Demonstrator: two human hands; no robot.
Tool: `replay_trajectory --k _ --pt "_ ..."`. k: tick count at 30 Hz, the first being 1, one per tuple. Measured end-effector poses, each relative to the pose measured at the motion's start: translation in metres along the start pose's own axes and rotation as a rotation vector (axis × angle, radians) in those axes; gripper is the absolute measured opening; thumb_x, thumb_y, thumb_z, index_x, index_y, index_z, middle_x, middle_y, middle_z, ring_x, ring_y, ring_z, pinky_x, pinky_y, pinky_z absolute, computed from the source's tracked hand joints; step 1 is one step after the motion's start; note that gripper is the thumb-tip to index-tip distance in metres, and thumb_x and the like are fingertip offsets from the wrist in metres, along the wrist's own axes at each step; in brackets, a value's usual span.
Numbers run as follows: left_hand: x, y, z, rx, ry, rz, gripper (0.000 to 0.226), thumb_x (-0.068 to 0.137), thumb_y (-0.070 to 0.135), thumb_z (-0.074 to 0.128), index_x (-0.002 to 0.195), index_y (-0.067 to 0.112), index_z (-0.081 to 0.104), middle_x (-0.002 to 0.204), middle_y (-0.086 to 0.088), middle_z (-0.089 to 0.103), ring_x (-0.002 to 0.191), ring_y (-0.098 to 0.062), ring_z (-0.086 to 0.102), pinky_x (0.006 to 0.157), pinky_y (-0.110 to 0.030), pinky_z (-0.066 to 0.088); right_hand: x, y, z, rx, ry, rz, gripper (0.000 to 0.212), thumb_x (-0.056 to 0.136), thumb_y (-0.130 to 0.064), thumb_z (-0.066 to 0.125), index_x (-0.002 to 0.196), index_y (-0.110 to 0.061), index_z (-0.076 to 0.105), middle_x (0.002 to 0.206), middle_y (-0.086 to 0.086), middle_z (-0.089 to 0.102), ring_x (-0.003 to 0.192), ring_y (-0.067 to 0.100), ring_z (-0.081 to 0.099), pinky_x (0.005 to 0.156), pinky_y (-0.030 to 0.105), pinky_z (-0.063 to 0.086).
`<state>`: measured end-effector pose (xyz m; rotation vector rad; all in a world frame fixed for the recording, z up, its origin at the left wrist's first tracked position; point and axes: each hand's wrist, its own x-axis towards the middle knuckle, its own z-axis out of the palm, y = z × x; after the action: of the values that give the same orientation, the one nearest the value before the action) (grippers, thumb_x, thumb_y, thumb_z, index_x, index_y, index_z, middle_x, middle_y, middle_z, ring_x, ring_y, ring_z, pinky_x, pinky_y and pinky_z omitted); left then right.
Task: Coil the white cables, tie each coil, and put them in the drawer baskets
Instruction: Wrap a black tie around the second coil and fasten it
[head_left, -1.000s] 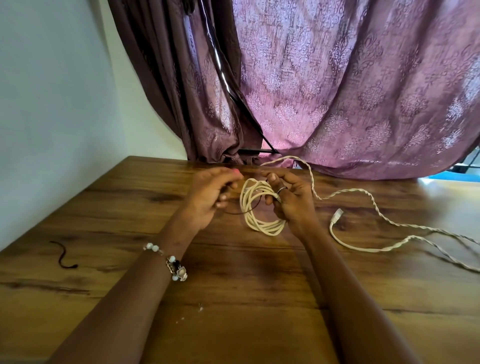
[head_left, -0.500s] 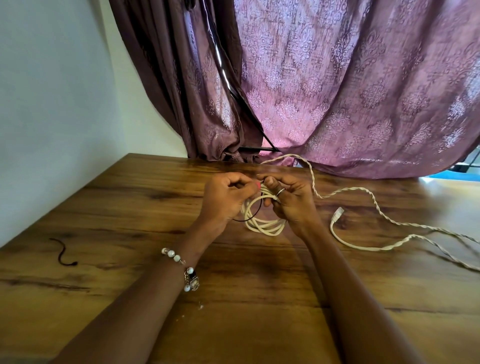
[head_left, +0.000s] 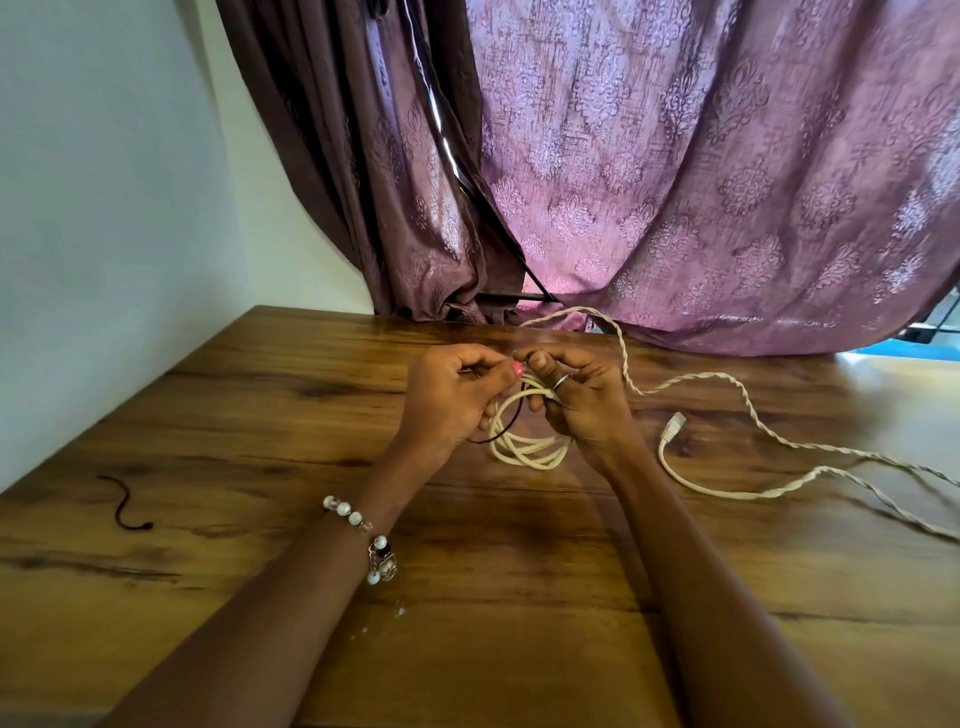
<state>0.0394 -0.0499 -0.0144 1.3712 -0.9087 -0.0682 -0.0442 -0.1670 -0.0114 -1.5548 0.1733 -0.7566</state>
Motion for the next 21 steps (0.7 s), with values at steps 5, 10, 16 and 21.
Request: replay_trajectory --k 5,10,16,21 --pt "-0.0004 0.0016 -0.0015 -0.039 0.016 0.002 0.008 0.086 0.010 0.067 0.079 0.012 0.070 0.049 0.006 0.059 0.040 -0.009 0.048 0.037 -0.022 0.041 -0.0017 -0.0027 0.0007 0.030 -0.010 0.002 0.014 0.094 -0.002 0.050 0.098 0.003 0.063 0.049 -0.005 0.062 0.035 -0.001 0.049 0.033 0.009 0.031" --pt "0.0006 0.0026 -0.0004 -0.015 0.012 0.012 0.010 0.085 0.010 0.068 0.077 0.014 0.070 0.047 0.007 0.059 0.038 -0.011 0.046 0.039 -0.023 0.038 -0.0028 -0.0028 0.0024 0.002 -0.057 -0.067 0.019 0.093 0.005 0.048 0.107 0.012 0.060 0.050 -0.008 0.063 0.036 -0.002 0.049 0.037 0.007 0.033" --pt "0.0027 0.0021 -0.0009 0.009 0.024 0.016 0.009 0.084 0.010 0.069 0.076 0.012 0.071 0.047 0.007 0.059 0.037 -0.011 0.046 0.039 -0.024 0.037 -0.0024 -0.0011 0.0035 0.048 -0.059 -0.095 0.022 0.093 0.005 0.048 0.111 0.014 0.058 0.054 -0.007 0.065 0.041 0.000 0.054 0.039 0.007 0.036" --pt "0.0028 0.0024 -0.0019 0.042 0.031 0.048 0.006 0.084 0.010 0.070 0.078 0.008 0.072 0.046 0.009 0.060 0.036 -0.008 0.047 0.037 -0.021 0.037 -0.0014 0.0035 0.0017 0.072 -0.028 -0.053 0.025 0.090 -0.012 0.056 0.104 0.006 0.064 0.052 -0.005 0.063 0.037 -0.001 0.047 0.034 0.011 0.029"
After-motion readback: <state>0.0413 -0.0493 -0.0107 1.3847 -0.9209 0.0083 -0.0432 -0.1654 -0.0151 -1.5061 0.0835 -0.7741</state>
